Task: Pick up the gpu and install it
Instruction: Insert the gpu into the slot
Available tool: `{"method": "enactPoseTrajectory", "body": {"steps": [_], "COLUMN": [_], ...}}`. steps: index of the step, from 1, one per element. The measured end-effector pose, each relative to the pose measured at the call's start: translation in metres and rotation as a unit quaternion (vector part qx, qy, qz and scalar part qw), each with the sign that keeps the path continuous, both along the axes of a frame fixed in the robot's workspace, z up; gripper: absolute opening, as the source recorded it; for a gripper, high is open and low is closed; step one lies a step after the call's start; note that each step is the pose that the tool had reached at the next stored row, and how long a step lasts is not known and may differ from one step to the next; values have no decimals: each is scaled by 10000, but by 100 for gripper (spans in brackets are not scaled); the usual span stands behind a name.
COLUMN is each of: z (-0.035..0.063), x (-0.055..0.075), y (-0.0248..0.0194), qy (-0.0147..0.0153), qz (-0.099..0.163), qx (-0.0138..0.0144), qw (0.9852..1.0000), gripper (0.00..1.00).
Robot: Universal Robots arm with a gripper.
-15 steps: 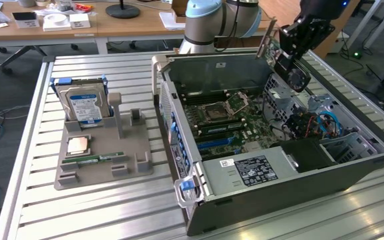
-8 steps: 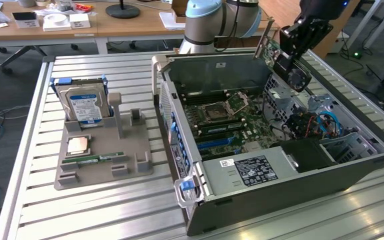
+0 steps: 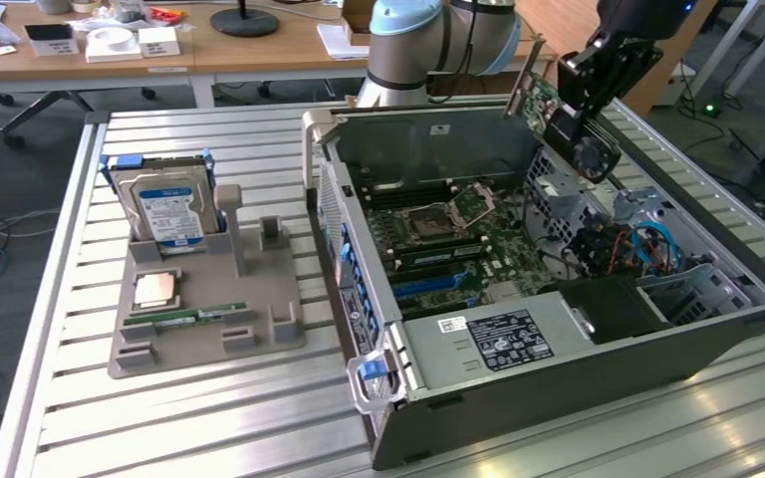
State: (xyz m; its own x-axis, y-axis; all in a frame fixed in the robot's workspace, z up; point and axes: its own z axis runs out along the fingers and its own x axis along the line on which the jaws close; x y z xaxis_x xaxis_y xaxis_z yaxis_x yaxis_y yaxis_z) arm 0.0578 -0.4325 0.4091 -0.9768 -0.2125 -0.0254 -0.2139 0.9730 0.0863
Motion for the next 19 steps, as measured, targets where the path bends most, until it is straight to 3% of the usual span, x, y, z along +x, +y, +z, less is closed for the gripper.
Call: {"method": "enactPoseTrajectory", "body": {"steps": [3,9,15,19], "z": [0,-3,-6,-9], "x": [0,0,0,0], "y": [0,0,0,0], "qy": [0,0,0,0], "qz": [75,504,912,1196], "qx": [0,0,0,0], "qw": [10000,9987,9958,9928], "gripper": [26,26,26,26]}}
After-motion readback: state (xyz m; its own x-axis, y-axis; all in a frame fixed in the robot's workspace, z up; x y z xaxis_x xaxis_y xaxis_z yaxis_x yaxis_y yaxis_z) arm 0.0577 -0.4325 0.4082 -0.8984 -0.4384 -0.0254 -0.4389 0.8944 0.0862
